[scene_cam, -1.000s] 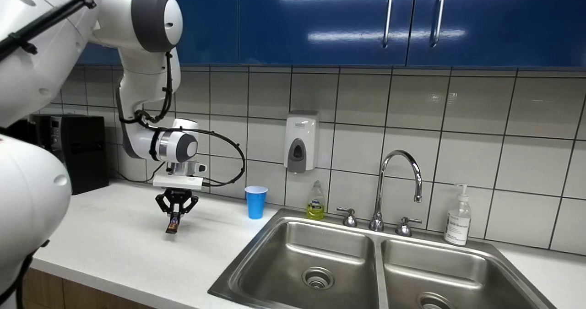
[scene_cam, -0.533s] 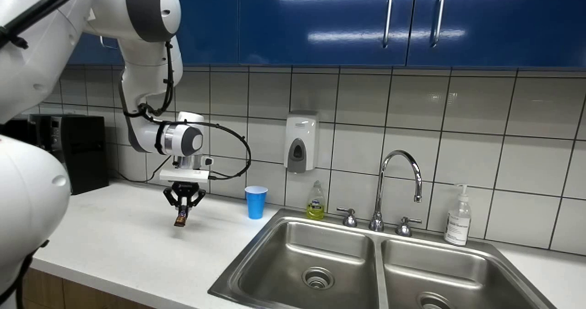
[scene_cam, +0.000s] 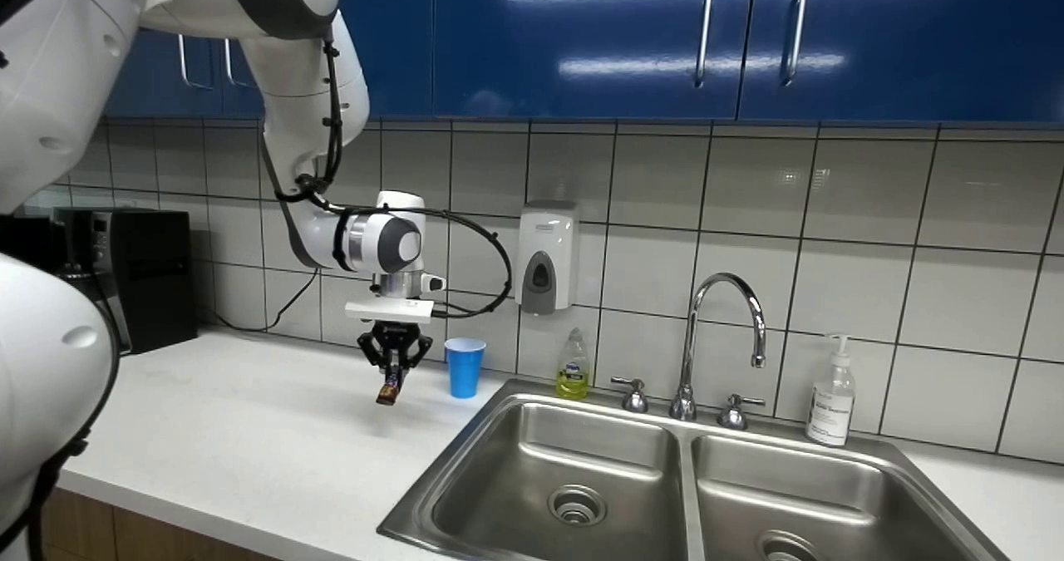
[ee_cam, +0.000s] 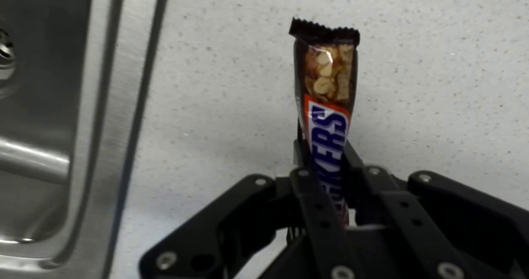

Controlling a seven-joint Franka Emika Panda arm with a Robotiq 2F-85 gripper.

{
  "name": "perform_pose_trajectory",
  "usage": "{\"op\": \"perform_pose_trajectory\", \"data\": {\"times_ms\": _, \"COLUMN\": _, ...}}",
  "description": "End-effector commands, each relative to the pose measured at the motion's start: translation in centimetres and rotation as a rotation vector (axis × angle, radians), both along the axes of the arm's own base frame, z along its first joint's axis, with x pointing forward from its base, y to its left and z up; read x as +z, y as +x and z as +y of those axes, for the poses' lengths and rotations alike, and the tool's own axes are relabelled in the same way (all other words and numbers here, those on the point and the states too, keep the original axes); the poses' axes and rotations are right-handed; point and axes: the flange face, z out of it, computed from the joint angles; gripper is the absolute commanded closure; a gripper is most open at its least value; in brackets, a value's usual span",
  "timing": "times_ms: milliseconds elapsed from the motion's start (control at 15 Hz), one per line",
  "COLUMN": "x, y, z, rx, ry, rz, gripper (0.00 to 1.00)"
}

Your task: Put the chocolate bar inside the left sink

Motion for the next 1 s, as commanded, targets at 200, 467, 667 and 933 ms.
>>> {"op": "perform_pose_trajectory", "data": {"times_ms": 200, "x": 1.8, "y": -2.1, "z": -10.0, "rx": -0.193, "ry": -0.016, "rz": -0.009, "gripper": 0.95}}
{"op": "perform_pose_trajectory", "data": {"times_ms": 467, "x": 1.7, "y": -3.1, "z": -15.6, "rx": -0.294, "ry": -0.023, "rz": -0.013, "gripper": 0.95}}
{"op": "perform_pose_trajectory", "data": {"times_ms": 667, "x": 1.6, "y": -3.9, "z": -19.4, "rx": -0.363, "ry": -0.034, "rz": -0.014, "gripper": 0.95}}
{"op": "perform_pose_trajectory", "data": {"times_ms": 933, "x": 1.2, "y": -4.2, "z": -23.5, "rx": -0.435, "ry": -0.055, "rz": -0.037, "gripper": 0.95}}
